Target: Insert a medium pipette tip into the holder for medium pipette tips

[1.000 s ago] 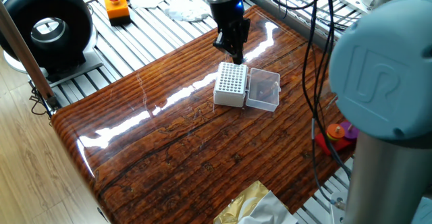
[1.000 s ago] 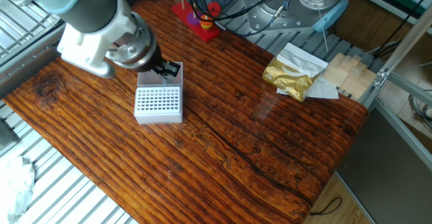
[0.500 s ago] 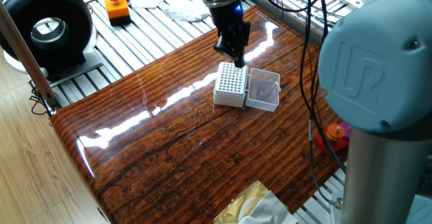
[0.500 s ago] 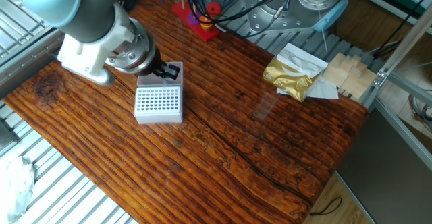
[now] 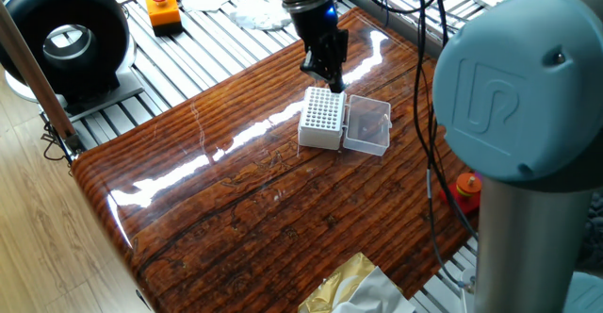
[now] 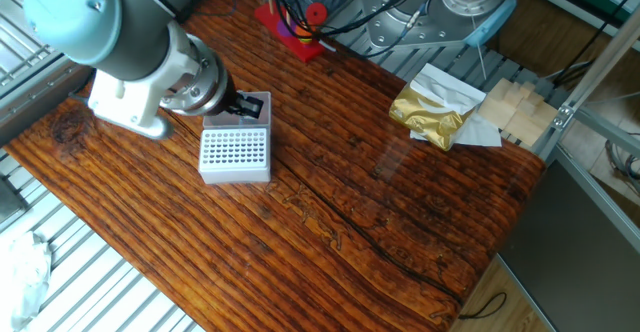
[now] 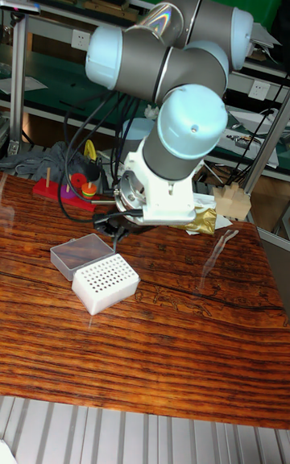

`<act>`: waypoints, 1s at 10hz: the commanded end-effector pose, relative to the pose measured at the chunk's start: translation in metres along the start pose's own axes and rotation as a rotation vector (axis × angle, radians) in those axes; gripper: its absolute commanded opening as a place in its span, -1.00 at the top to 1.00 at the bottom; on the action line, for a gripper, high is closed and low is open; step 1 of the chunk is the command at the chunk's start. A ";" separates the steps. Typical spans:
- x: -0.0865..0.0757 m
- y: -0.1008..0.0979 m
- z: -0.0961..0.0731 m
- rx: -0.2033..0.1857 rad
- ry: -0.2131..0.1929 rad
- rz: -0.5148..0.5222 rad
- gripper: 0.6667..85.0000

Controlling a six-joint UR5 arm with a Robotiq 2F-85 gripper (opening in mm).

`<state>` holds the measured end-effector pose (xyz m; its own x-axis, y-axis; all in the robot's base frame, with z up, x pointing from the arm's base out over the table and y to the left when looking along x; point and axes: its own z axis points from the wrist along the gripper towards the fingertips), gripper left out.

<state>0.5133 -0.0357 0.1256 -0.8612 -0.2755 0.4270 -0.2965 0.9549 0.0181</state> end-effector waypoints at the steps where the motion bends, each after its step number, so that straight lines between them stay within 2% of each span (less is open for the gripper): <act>1: -0.007 -0.011 0.000 0.045 -0.007 -0.049 0.99; 2: -0.007 -0.009 -0.001 0.037 0.000 -0.051 0.99; 4: -0.004 -0.013 0.000 0.051 0.018 -0.069 0.99; 5: -0.009 -0.012 0.003 0.050 0.010 -0.064 0.99; 7: -0.009 -0.022 0.007 0.084 0.032 -0.078 0.99; 8: -0.009 -0.018 0.009 0.068 0.038 -0.073 0.99; 10: -0.011 -0.018 0.010 0.073 0.038 -0.067 0.99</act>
<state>0.5224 -0.0528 0.1149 -0.8237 -0.3323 0.4595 -0.3844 0.9229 -0.0216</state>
